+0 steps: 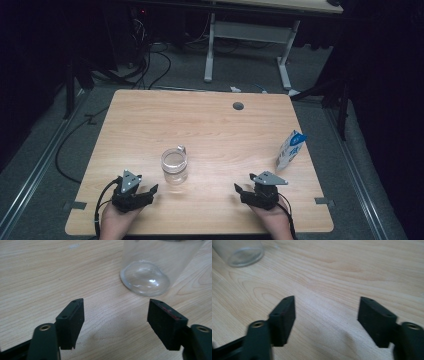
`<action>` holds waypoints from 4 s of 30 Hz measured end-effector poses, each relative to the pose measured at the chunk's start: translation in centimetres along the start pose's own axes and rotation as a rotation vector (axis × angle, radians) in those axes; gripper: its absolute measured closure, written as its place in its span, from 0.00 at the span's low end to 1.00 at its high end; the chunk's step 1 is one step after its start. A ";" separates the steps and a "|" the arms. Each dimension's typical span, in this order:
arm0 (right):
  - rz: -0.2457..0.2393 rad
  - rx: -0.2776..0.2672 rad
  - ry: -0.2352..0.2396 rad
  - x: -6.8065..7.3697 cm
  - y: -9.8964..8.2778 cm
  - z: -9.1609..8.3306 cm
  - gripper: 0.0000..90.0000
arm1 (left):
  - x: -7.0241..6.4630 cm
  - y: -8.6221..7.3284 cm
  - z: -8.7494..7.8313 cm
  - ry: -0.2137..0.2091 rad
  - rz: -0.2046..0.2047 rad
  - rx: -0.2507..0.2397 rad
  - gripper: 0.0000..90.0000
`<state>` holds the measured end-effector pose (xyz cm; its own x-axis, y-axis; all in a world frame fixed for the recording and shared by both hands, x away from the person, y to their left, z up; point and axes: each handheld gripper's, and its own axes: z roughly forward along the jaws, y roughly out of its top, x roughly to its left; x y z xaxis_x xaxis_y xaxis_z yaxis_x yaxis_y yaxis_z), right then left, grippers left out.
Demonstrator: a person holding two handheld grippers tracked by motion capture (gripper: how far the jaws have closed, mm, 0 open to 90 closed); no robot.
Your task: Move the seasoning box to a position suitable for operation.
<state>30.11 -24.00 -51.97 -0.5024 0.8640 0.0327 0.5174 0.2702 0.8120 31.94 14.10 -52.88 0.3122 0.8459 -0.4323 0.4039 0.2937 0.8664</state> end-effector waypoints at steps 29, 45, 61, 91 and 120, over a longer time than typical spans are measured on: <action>-0.004 -0.004 0.019 -0.2 0.1 -0.3 0.44 | 0.3 0.3 -0.3 -0.016 -0.043 -0.031 0.46; -0.002 0.000 0.022 -0.3 0.1 -0.3 0.44 | -0.1 2.2 -1.9 -0.077 -0.107 -0.150 0.55; 0.000 0.004 0.028 -0.3 0.1 -0.2 0.44 | -0.2 3.6 -2.3 -0.069 -0.090 -0.290 0.59; 0.010 0.007 0.040 -0.3 0.1 -0.2 0.44 | -0.9 4.9 3.9 -0.048 -0.081 -0.196 0.97; 0.002 0.013 0.038 -0.2 0.1 -0.2 0.44 | -3.3 2.4 2.8 -0.125 -0.083 -0.177 1.00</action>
<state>30.14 -24.23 -51.76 -0.5276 0.8476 0.0565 0.5273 0.2746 0.8041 34.26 10.82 -50.10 0.3931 0.7570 -0.5220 0.2787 0.4429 0.8522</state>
